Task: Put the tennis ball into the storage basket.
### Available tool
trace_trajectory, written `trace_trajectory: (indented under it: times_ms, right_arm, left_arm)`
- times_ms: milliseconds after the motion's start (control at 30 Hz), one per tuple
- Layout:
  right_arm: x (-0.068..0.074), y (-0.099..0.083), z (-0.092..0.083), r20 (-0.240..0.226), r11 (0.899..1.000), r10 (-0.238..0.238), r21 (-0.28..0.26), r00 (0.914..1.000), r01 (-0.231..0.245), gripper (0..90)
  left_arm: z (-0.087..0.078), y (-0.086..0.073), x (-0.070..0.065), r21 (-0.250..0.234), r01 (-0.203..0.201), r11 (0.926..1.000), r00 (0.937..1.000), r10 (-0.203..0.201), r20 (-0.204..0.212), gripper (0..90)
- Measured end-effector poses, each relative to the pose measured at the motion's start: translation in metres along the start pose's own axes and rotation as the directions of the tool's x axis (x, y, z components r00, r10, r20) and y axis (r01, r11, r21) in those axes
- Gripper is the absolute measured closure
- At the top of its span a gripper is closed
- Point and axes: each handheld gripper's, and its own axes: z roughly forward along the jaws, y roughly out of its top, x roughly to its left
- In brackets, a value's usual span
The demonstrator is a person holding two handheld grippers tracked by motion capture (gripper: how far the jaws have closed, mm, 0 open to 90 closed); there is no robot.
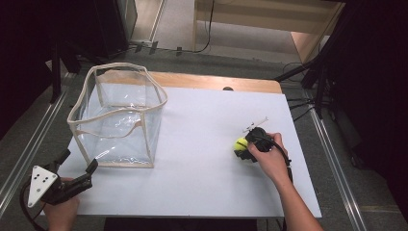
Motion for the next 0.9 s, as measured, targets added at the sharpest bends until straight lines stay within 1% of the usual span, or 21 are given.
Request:
trace_trajectory:
  times_ms: [100, 200, 233, 267, 433, 467, 500, 533, 600, 700, 800, 867, 900]
  right_arm:
    - [0.000, 0.001, -0.001, -0.022, 1.000, -0.004, -0.009, 0.9998, 0.003, 23.9]
    - [0.001, 0.003, -0.002, -0.025, 1.000, -0.005, -0.016, 0.9997, 0.004, 24.0]
    - [0.003, 0.005, -0.003, -0.028, 1.000, -0.017, -0.020, 0.9995, 0.017, 24.0]
    - [0.003, 0.005, -0.003, -0.028, 1.000, -0.017, -0.020, 0.9995, 0.017, 24.0]
    - [0.008, 0.010, -0.005, -0.036, 0.999, -0.019, -0.026, 0.9992, 0.018, 24.0]
    - [0.010, 0.012, -0.005, -0.037, 0.999, -0.026, -0.024, 0.9990, 0.025, 24.0]
    - [0.012, 0.015, -0.007, -0.034, 0.999, -0.036, -0.020, 0.9988, 0.036, 24.0]
    - [0.013, 0.017, -0.008, -0.037, 0.999, -0.044, -0.030, 0.9984, 0.043, 24.0]
    - [0.014, 0.018, -0.010, -0.038, 0.999, -0.038, -0.029, 0.9986, 0.036, 24.0]
    - [0.019, 0.027, -0.013, -0.043, 0.998, -0.053, -0.047, 0.9977, 0.051, 24.0]
    - [0.023, 0.030, -0.014, -0.053, 0.998, -0.052, -0.051, 0.9973, 0.049, 24.0]
    - [0.026, 0.035, -0.015, -0.057, 0.996, -0.070, -0.051, 0.9959, 0.067, 24.0]
    - [0.030, 0.040, -0.017, -0.058, 0.995, -0.084, -0.061, 0.9947, 0.081, 24.0]
  left_arm:
    - [0.000, 0.000, 0.000, 0.000, 0.000, 1.0000, 1.0000, 0.000, -0.001, 9.8]
    - [0.000, 0.000, 0.000, 0.000, 0.000, 1.0000, 1.0000, 0.000, 0.001, 9.8]
    - [0.000, 0.000, 0.000, -0.001, -0.001, 1.0000, 1.0000, 0.001, 0.000, 9.8]
    - [0.000, 0.000, 0.000, -0.001, -0.001, 1.0000, 1.0000, 0.001, 0.000, 9.8]
    - [0.000, 0.000, 0.000, -0.001, 0.001, 1.0000, 1.0000, -0.001, 0.000, 9.8]
    - [0.000, 0.000, 0.000, -0.001, 0.001, 1.0000, 1.0000, -0.001, 0.000, 9.8]
    - [0.000, 0.000, 0.000, -0.001, 0.000, 1.0000, 1.0000, 0.000, 0.000, 9.8]
    - [0.000, 0.000, 0.000, -0.001, 0.000, 1.0000, 1.0000, 0.000, 0.000, 9.8]
    - [0.000, 0.000, 0.000, -0.001, 0.001, 1.0000, 1.0000, -0.001, 0.001, 9.8]
    - [0.000, 0.000, 0.000, 0.000, 0.000, 1.0000, 1.0000, 0.000, 0.000, 9.8]
    - [0.000, 0.000, 0.000, -0.003, 0.001, 1.0000, 1.0000, -0.001, 0.002, 9.8]
    - [0.000, 0.000, 0.001, -0.002, 0.002, 1.0000, 1.0000, -0.002, 0.001, 9.8]
    - [-0.001, 0.000, 0.001, -0.002, 0.007, 1.0000, 1.0000, -0.007, -0.001, 9.8]
